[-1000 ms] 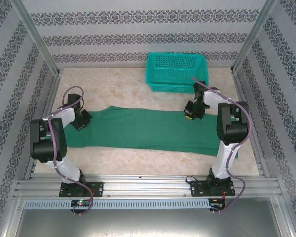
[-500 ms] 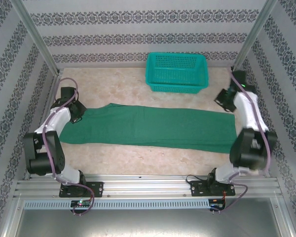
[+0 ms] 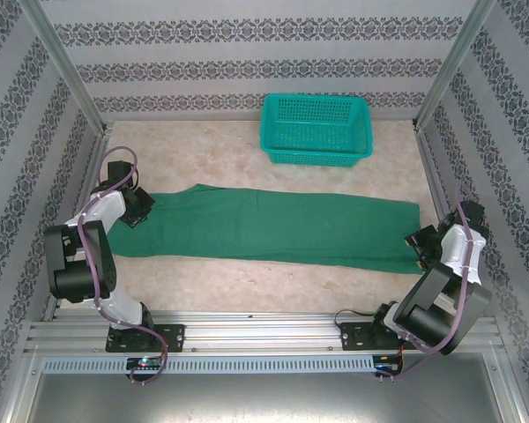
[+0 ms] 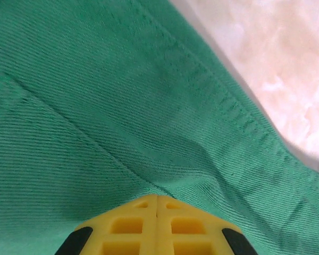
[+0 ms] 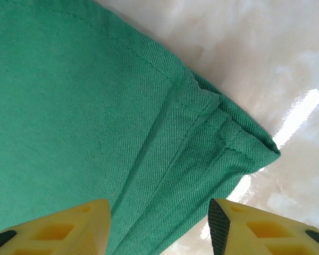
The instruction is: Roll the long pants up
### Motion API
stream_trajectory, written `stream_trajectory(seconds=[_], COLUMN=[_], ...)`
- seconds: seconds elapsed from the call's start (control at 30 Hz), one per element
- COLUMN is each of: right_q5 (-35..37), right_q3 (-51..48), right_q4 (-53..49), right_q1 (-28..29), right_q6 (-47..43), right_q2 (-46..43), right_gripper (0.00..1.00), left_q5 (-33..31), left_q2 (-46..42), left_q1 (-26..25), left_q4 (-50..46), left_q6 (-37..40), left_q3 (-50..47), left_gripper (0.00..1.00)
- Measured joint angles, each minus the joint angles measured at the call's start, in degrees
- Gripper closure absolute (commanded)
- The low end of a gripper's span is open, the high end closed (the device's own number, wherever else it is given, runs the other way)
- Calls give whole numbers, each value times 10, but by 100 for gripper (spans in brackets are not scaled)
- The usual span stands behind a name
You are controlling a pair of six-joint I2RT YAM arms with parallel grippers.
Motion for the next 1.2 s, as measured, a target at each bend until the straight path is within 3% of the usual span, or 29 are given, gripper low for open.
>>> stream_trajectory(seconds=[0.23, 0.33, 0.4, 0.53, 0.83, 0.9, 1.07, 1.2], right_q5=[-14, -19, -22, -23, 5, 10, 13, 18], right_q3=[-2, -2, -2, -3, -14, -14, -14, -14], right_q4=[38, 52, 57, 58, 44, 41, 40, 38], right_q1=[-5, -9, -13, -23, -27, -27, -27, -27], right_q6=[0, 0, -1, 0, 0, 1, -3, -3], right_q2=[43, 69, 85, 84, -11, -8, 25, 38], right_gripper=[50, 91, 100, 100, 100, 71, 56, 55], left_q5=[14, 15, 16, 17, 17, 18, 18, 18], left_q2=[5, 6, 7, 14, 18, 18, 18, 18], left_q1=[0, 0, 0, 0, 0, 0, 0, 0], left_q4=[1, 2, 3, 4, 10, 11, 13, 13], left_q6=[1, 3, 3, 3, 5, 6, 8, 11], left_q3=[0, 0, 0, 0, 0, 0, 0, 0], left_gripper=[100, 100, 100, 100, 100, 100, 100, 100])
